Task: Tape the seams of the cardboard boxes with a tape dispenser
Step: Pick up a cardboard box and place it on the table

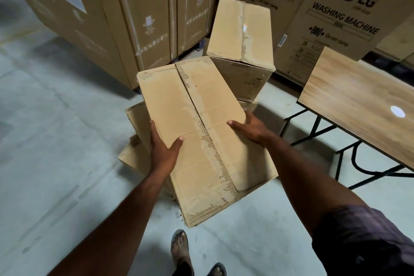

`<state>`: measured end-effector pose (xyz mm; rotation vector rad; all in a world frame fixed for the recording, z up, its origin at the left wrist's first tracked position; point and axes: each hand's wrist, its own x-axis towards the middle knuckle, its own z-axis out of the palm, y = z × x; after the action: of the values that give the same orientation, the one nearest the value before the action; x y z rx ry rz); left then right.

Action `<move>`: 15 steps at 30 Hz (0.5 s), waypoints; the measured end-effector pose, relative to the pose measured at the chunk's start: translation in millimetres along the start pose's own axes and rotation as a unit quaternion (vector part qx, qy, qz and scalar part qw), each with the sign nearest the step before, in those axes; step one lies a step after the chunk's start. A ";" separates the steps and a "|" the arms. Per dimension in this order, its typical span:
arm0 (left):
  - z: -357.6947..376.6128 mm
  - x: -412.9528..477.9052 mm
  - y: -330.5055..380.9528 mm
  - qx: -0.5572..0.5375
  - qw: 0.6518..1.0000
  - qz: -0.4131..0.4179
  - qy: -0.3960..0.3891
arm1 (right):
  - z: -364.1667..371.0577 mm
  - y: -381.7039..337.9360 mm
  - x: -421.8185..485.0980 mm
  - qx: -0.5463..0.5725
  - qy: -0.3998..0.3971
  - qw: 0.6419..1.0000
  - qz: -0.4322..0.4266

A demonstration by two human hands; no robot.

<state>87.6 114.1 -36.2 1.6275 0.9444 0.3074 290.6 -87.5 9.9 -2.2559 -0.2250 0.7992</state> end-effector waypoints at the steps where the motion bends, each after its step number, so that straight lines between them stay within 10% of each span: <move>1: -0.1 -1.8 1.2 0.000 1.000 -0.003 0.005 | 1.3 1.0 -1.4 0.004 -0.002 1.000 -0.002; 15: -21.9 -64.5 11.0 -0.015 1.000 0.025 -0.013 | -8.3 33.6 -83.3 0.069 0.021 0.997 0.010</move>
<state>36.6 83.3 -1.3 1.6265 0.8776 0.3329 227.2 -148.0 31.5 -2.1444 -0.1245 0.7538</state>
